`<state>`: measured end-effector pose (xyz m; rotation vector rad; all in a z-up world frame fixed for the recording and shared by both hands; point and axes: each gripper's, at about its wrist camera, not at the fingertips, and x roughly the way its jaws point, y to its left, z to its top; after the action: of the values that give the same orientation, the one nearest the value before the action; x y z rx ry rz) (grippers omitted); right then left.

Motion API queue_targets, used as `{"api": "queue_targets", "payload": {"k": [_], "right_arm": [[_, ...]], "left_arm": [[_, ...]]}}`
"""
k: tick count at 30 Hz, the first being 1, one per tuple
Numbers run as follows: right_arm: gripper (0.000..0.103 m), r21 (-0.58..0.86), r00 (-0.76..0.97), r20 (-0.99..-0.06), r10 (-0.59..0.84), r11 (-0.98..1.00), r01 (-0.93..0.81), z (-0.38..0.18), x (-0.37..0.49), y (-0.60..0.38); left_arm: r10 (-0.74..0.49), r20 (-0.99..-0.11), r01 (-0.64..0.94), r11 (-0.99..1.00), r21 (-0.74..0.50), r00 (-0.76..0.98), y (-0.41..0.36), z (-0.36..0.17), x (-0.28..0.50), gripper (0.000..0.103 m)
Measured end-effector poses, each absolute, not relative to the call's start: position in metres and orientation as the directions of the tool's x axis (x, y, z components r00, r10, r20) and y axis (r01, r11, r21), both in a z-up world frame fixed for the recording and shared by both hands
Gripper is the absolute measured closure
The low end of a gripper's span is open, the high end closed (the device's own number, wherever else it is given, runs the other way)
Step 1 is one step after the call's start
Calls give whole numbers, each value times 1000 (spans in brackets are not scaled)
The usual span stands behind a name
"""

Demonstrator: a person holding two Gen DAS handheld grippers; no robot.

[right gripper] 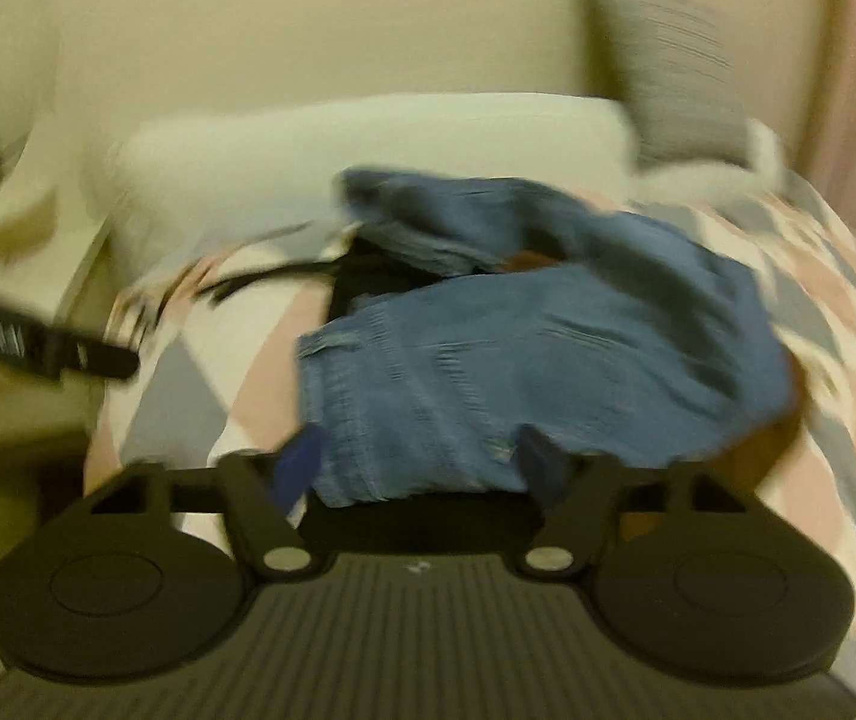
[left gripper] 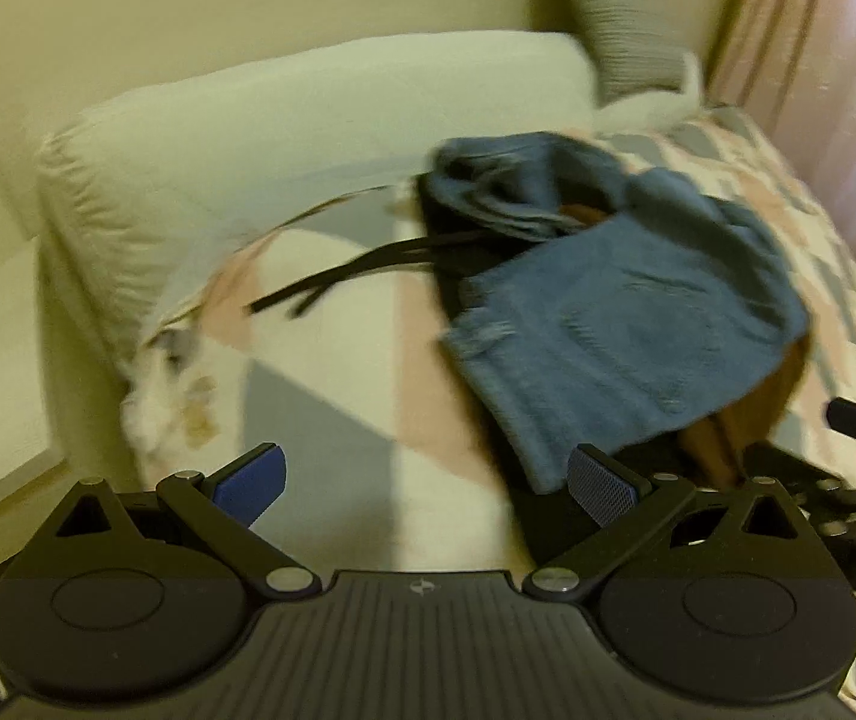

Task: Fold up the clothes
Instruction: 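Grasp the jeans waistband with the right gripper while the left gripper grasps a leg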

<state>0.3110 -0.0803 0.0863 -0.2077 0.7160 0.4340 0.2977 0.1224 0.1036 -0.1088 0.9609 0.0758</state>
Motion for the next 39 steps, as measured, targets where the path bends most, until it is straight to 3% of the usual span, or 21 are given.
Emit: {"api": "queue_targets", "payload": {"k": [1, 6, 8, 10, 11, 12, 13, 15, 18, 22, 28, 32, 35, 36, 38, 39], "right_arm": [[54, -70, 666, -676, 315, 873, -483, 77, 315, -66], [55, -199, 682, -669, 295, 814, -547, 37, 336, -6], [52, -277, 705, -659, 263, 787, -552, 21, 343, 16], [38, -383, 741, -638, 210, 748, -542, 1, 349, 33], [39, -450, 764, -622, 169, 722, -526, -10, 351, 40], [48, -493, 779, -611, 139, 704, -512, -19, 354, 41], [69, -480, 775, -616, 140, 714, -510, -22, 357, 35], [84, -300, 754, -613, 236, 813, -499, -5, 362, 3], [85, 54, 753, -565, 338, 925, -375, 30, 362, -65], [89, 435, 786, -516, 341, 895, -102, 45, 346, -163], [92, 602, 743, -607, 284, 774, 196, 13, 325, -238], [92, 637, 734, -601, 317, 744, 201, 5, 324, -239], [92, 647, 738, -594, 322, 735, 200, 3, 326, -240], [92, 651, 736, -595, 323, 731, 205, 2, 327, -243], [87, 667, 731, -592, 339, 715, 209, 0, 329, -250], [81, 678, 729, -585, 354, 708, 200, 1, 331, -252]], "left_arm": [[29, -824, -126, 991, -52, 566, 130, 101, 299, 0], [74, -836, -188, 982, -36, 544, 161, 85, 302, 0], [86, -843, -214, 976, -35, 530, 170, 77, 304, 0], [91, -847, -231, 972, -38, 523, 177, 72, 304, 0], [95, -849, -238, 970, -37, 519, 180, 69, 305, 0], [99, -852, -245, 969, -35, 515, 183, 67, 306, 0], [103, -854, -250, 968, -32, 509, 184, 64, 307, 0], [102, -857, -253, 967, -34, 505, 186, 61, 309, 0], [82, -859, -234, 971, -45, 506, 181, 57, 316, 0], [14, -855, -174, 981, -89, 519, 159, 53, 334, 1], [-239, -809, -96, 935, -340, 537, 115, 37, 384, 1], [-425, -692, -128, 793, -596, 584, 107, 16, 416, 0], [-418, -692, -171, 773, -612, 588, 103, -1, 439, 0], [-399, -710, -175, 791, -587, 580, 100, -8, 446, 3], [-375, -736, -160, 824, -543, 563, 94, -21, 459, 22], [-387, -736, -142, 828, -543, 556, 91, -25, 463, 51]]}}
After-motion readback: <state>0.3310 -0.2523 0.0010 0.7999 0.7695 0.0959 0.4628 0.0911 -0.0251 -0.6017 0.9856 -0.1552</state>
